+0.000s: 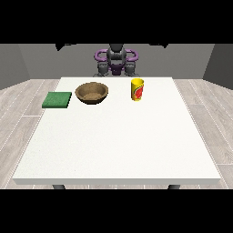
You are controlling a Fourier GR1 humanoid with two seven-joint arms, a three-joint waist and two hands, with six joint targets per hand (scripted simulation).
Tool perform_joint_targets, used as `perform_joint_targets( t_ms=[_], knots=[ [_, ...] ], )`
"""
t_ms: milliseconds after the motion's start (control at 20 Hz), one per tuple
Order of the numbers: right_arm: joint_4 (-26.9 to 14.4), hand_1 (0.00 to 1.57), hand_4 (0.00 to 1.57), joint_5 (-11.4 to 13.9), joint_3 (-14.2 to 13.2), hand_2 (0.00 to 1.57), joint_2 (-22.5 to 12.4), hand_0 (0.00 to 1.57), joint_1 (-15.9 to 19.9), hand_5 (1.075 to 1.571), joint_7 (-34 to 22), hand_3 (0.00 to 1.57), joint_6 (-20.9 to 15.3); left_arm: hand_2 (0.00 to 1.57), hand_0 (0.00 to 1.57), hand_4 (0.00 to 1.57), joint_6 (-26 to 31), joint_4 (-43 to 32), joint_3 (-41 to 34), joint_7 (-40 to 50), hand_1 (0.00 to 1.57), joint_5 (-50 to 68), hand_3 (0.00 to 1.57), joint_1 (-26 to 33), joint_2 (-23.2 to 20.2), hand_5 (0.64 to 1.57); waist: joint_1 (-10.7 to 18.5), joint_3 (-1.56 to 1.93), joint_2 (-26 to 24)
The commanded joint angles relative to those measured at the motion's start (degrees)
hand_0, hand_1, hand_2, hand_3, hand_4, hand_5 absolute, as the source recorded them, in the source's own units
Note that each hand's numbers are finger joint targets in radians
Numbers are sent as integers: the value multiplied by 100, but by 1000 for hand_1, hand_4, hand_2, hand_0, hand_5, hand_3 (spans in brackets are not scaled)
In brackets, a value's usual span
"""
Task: Pick the cup and pour the ball into the bowl, then pick the bowl and place it on the pad
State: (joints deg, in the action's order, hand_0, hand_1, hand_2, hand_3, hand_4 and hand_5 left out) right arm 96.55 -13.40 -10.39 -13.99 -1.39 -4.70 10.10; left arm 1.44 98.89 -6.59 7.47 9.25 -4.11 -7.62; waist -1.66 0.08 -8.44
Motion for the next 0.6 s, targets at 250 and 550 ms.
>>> perform_joint_targets(
  t_ms=[250,550],
  knots=[
    [-376,0,0,-138,-407,0,-7,0,134,1569,746,0,414,0,0,0,223,-438,-351,-880,0,90,0,-315,-81,1539,-19,-7,801],
    [-647,0,0,151,-215,0,223,0,505,1570,1087,0,214,0,0,0,100,-1403,-295,-2103,0,-315,0,-580,152,1524,-136,-9,1354]
  ],
)
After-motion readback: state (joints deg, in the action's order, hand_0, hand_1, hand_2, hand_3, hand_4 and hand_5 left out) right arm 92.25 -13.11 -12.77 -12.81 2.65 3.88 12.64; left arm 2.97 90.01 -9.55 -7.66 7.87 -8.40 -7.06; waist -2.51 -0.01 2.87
